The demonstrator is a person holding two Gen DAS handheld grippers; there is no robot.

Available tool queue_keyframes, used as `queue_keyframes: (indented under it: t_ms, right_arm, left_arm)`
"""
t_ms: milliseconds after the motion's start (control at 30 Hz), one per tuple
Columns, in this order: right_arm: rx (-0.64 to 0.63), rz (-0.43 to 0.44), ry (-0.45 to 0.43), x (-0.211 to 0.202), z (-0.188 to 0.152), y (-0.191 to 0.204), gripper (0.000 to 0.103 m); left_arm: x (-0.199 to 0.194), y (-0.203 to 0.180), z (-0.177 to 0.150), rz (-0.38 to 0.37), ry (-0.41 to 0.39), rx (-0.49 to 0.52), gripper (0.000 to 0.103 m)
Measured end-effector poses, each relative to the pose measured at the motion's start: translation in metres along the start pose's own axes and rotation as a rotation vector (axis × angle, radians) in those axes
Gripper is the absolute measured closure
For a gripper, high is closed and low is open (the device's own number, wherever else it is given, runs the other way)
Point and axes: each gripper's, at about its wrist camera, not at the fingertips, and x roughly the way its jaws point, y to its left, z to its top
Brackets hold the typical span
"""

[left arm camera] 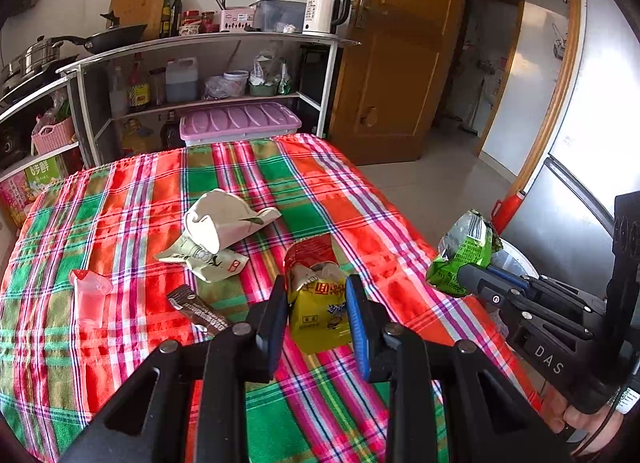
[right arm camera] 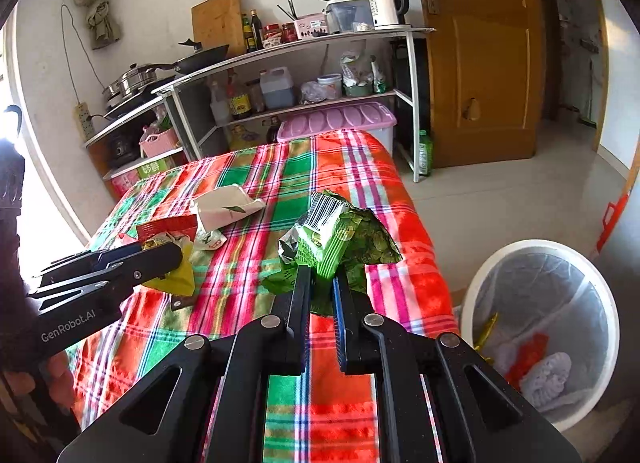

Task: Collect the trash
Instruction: 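Carry the green and yellow bags over the bin and open both tools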

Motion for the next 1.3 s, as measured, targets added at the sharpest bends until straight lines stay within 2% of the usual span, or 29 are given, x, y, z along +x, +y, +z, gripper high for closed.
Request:
queue_keyframes:
  t_ms: [367, 633, 800, 933, 1133, 1300]
  right_arm:
    - [0.070, -0.125, -0.054, -0.055, -0.011, -0.067, 0.093]
    - [0.157, -0.223, -0.050, -0.082, -0.030, -0.130, 0.093]
    - [0.193, -0.266, -0.016, -0.086, -0.044, -0.163, 0.093]
    - [0.210, -0.289, 0.039, -0.080, -0.054, -0.187, 0.092]
    - [0.247, -0.296, 0.108, -0.066, -0.070, -0.215, 0.092]
    - [0.250, -0.299, 0.150, -0.051, -0.076, -0.224, 0.092]
  left_arm:
    - [0.016, -0.086, 0.010, -0.134, 0.007, 0.110, 0.073]
    - [0.044, -0.158, 0.010, -0.255, 0.072, 0.183, 0.073]
    - [0.066, -0.196, 0.007, -0.299, 0.118, 0.233, 0.073]
    - [0.083, -0.219, 0.000, -0.294, 0.147, 0.273, 0.073]
    - [0.111, -0.238, -0.012, -0.355, 0.233, 0.260, 0.072]
    - [0.121, -0.249, -0.018, -0.325, 0.255, 0.284, 0.072]
